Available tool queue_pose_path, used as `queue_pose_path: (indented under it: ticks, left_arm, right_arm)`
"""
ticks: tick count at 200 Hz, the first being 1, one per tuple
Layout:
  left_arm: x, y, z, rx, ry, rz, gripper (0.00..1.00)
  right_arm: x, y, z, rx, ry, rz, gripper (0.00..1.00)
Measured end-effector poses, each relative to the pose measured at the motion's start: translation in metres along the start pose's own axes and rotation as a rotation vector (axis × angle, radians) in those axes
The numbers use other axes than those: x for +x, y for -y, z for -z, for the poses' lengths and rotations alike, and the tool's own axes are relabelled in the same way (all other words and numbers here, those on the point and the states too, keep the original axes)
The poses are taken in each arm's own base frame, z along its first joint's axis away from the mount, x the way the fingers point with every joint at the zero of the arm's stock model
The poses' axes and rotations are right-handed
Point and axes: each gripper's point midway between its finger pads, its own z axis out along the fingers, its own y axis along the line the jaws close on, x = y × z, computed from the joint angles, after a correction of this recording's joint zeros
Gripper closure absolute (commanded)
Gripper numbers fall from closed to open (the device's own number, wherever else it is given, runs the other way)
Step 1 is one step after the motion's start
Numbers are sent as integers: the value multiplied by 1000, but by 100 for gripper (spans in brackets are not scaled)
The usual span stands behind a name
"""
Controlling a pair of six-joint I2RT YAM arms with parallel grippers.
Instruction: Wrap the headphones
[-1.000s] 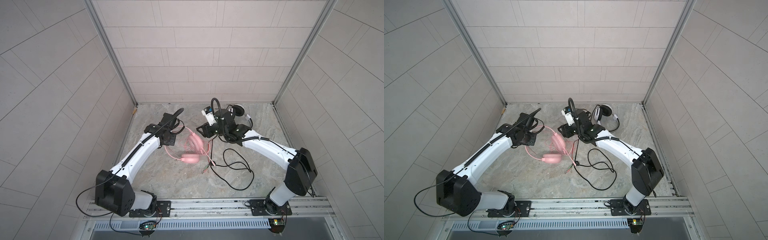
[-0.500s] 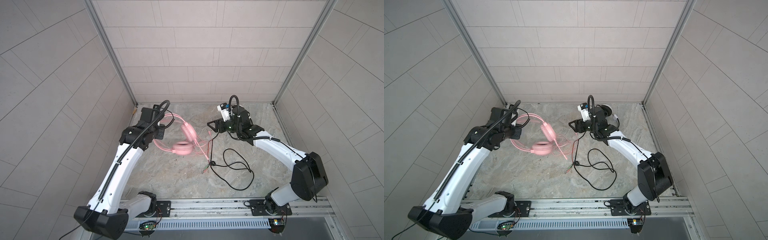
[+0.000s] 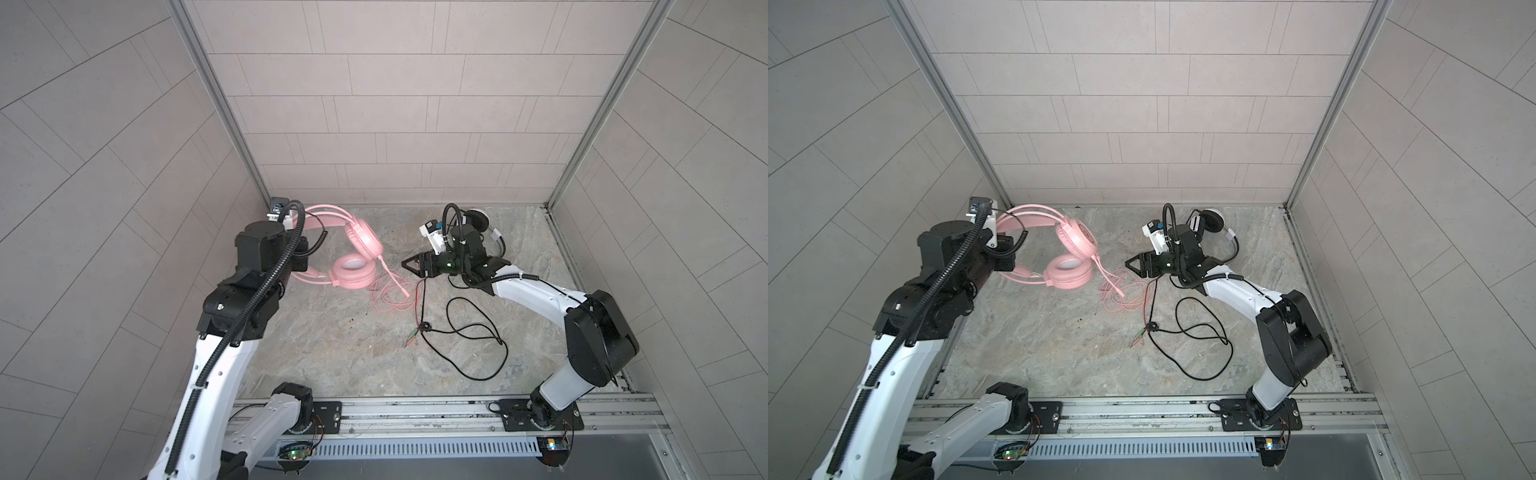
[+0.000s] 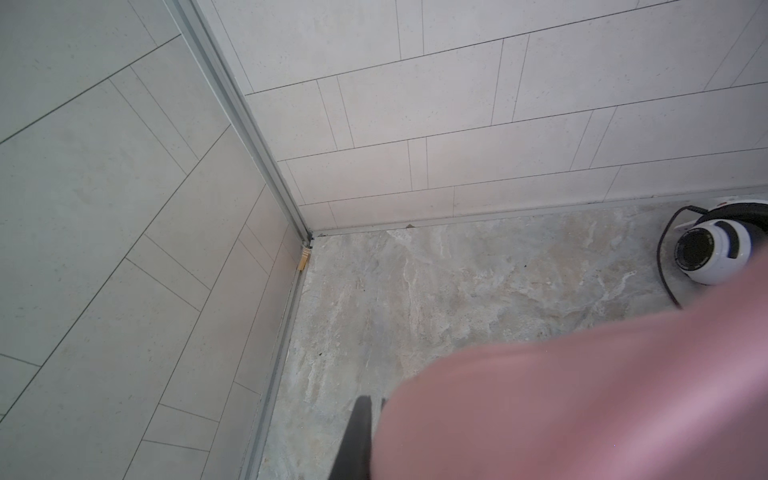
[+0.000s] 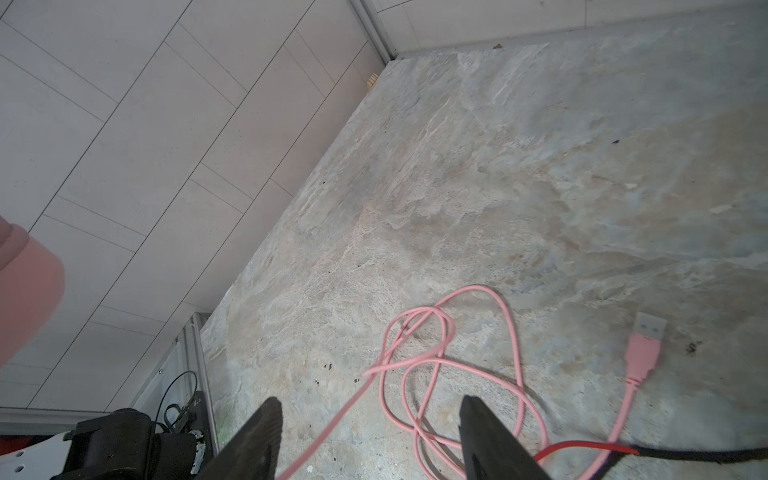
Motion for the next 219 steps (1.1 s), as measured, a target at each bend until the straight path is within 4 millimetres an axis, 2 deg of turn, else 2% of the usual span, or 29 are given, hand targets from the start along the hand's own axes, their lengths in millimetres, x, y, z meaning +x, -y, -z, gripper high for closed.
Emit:
queue_pose_path:
  ticks: [39, 65, 114, 154, 194, 219]
  left_arm:
    - [-9, 17, -14, 104, -25, 64, 100]
    - [-19, 22, -21, 174, -31, 140, 100]
    - [-25, 1, -43, 274, -63, 415, 100]
    - [-47, -8, -66, 404, -27, 657, 100]
    - [-71, -14, -62, 486, 39, 756, 100]
    - [-78, -16, -60, 505, 59, 782, 100]
  right_arm:
    - [6, -11, -11, -46, -11, 13, 31]
    - [11, -9, -14, -51, -13, 6, 31]
    - [23, 9, -18, 12, -42, -13, 31]
    - [31, 17, -23, 23, -60, -19, 31]
    - [51, 28, -29, 37, -106, -46, 31]
    - [60, 35, -33, 50, -129, -48, 31]
